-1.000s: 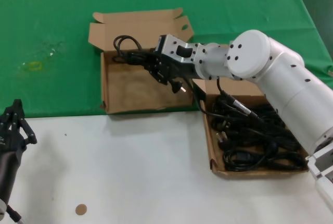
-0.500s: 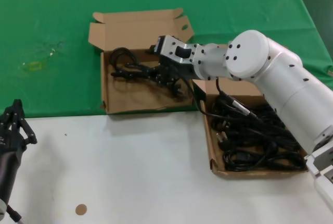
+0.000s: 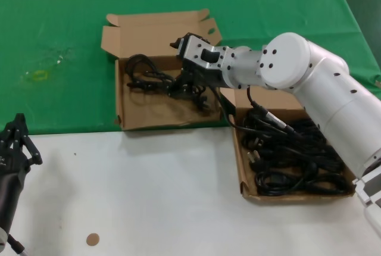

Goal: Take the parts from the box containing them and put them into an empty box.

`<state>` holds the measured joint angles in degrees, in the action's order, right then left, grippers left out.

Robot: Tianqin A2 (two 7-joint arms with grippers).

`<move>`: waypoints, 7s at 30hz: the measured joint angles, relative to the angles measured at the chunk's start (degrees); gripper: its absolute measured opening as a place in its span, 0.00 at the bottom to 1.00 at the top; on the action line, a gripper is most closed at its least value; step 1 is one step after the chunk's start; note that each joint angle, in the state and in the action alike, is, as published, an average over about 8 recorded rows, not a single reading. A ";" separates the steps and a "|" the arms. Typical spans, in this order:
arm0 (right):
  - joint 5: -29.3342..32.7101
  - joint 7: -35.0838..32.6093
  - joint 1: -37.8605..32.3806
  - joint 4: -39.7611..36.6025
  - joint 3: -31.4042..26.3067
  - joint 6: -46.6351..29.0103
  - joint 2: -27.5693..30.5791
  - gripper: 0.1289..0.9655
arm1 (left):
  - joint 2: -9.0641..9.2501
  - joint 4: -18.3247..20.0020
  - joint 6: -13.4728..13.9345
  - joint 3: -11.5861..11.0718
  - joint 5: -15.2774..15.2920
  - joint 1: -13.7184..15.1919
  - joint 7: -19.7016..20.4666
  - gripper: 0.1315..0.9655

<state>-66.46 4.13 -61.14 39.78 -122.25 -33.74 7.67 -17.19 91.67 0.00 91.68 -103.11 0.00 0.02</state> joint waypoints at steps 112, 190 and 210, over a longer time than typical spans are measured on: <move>-35.44 -3.99 59.09 50.16 29.55 32.60 9.21 1.00 | 0.00 0.00 0.00 0.00 -0.02 0.00 -0.02 1.00; -35.44 -3.98 59.09 50.16 29.55 32.60 9.21 1.00 | 0.00 0.00 0.00 0.00 -0.02 0.00 -0.02 1.00; -35.44 -3.98 59.09 50.16 29.55 32.60 9.21 1.00 | 0.00 0.00 0.00 0.00 -0.02 0.00 -0.02 1.00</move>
<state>-101.90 0.15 -2.05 89.94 -92.70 -1.14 16.87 -17.19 91.67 0.00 91.67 -103.13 0.00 0.00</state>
